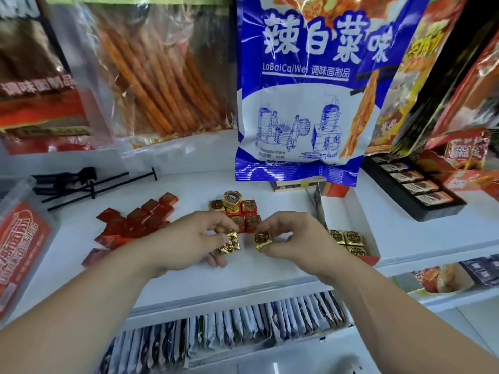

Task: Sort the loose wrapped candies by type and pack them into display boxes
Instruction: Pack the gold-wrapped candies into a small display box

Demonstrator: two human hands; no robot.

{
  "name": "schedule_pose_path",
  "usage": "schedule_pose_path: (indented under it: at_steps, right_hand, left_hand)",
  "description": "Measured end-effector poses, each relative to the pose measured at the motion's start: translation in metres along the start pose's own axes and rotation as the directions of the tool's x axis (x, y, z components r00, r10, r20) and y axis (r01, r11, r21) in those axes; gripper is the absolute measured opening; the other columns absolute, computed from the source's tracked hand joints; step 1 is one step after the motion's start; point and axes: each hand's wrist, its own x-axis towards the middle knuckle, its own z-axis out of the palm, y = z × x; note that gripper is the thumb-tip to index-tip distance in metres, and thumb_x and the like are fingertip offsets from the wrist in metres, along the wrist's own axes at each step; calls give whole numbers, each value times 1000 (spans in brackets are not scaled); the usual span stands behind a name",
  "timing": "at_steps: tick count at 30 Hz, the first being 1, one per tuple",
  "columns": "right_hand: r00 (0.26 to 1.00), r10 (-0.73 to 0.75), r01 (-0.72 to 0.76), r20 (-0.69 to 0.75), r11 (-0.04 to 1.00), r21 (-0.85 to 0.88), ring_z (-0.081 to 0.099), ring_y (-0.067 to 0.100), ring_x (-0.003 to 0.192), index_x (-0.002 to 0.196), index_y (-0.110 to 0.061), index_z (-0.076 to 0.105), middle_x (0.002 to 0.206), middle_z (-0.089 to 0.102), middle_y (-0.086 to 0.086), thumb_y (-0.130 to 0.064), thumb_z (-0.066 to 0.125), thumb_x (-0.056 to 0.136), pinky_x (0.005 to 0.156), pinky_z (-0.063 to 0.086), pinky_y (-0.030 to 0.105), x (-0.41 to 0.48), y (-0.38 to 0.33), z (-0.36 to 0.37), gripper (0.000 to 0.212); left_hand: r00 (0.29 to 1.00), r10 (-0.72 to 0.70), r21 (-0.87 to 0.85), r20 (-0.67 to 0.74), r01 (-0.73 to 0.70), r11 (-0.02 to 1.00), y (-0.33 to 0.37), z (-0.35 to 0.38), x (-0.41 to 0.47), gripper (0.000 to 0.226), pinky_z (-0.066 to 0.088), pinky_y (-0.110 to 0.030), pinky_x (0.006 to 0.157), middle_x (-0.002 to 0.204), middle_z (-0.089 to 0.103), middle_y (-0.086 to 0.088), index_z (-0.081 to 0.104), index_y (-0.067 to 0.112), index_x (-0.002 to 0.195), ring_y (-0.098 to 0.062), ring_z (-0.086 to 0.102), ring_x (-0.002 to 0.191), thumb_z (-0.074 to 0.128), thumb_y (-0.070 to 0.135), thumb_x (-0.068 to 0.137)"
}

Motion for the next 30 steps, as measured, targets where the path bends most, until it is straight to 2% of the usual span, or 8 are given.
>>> schedule_pose_path:
  at_steps: [3, 7, 11, 13, 17, 21, 26, 30]
  right_hand:
    - [999, 13, -10, 35, 998, -60, 54, 7, 72, 102, -21, 74, 88, 71, -1, -2, 83, 71, 68, 47, 18, -6, 4, -1, 37]
    - [993, 65, -49, 94, 986, -159, 53, 2, 68, 109, -25, 73, 86, 72, -21, -5, 84, 71, 65, 47, 16, -7, 12, 5, 45]
    - [997, 34, -9, 71, 948, -319, 57, 6, 73, 105, -28, 73, 89, 68, -2, -10, 82, 70, 70, 49, 22, -5, 16, 6, 40]
    - [996, -2, 35, 86, 923, -384, 60, 6, 86, 109, -32, 70, 101, 64, -7, -17, 84, 69, 80, 52, 24, -5, 15, 4, 45]
    - [988, 38, 27, 153, 915, -404, 55, 6, 99, 127, -40, 58, 110, 57, -14, -20, 81, 70, 89, 49, 23, -8, 14, -5, 64]
    - [979, -6, 96, 201, 894, -438, 55, -1, 96, 124, -39, 63, 104, 56, -11, -12, 73, 78, 83, 43, 10, -7, 14, -3, 54]
    - [987, -50, 123, 151, 844, -522, 58, 5, 79, 99, -37, 65, 84, 60, -11, -39, 82, 74, 72, 50, 23, -4, 13, 1, 30]
    - [988, -60, 131, 145, 824, -551, 56, 3, 84, 109, -40, 62, 94, 58, -15, -47, 85, 67, 75, 51, 22, -4, 14, 3, 48]
  left_hand:
    - [998, -53, 55, 32, 51, 997, -7, 7, -1, 21, 61, -36, 73, 98, 67, -13, 62, 19, 118, -24, 73, 78, 50, 15, 101]
    - [999, -28, 157, 21, 24, 987, -11, 13, 3, 11, 60, -35, 69, 90, 67, -5, 63, 23, 105, -23, 72, 74, 59, 18, 96]
    - [997, 53, 425, -56, -24, 905, -15, 8, 8, 8, 51, -26, 60, 82, 66, 7, 62, 31, 88, -11, 64, 68, 69, 34, 88]
    - [995, 76, 490, -67, -34, 871, -17, 4, 6, 14, 44, -23, 58, 84, 64, 8, 60, 33, 90, -9, 58, 68, 70, 43, 85]
    - [998, 69, 499, -3, -58, 865, -12, 0, -1, 42, 45, -26, 63, 86, 60, 7, 56, 39, 110, -9, 55, 70, 75, 52, 75]
    - [992, 61, 522, 108, -109, 846, -13, -1, 0, 53, 50, -31, 74, 92, 59, 8, 51, 49, 122, -10, 57, 78, 75, 33, 77]
    - [989, 107, 468, 103, -143, 872, -24, -1, 12, 32, 46, -25, 63, 80, 61, 8, 63, 41, 105, -7, 54, 68, 78, 30, 79]
    - [992, 113, 476, 64, -130, 870, -24, 2, 14, 35, 53, -36, 72, 76, 63, 6, 61, 36, 98, -13, 62, 74, 83, 41, 71]
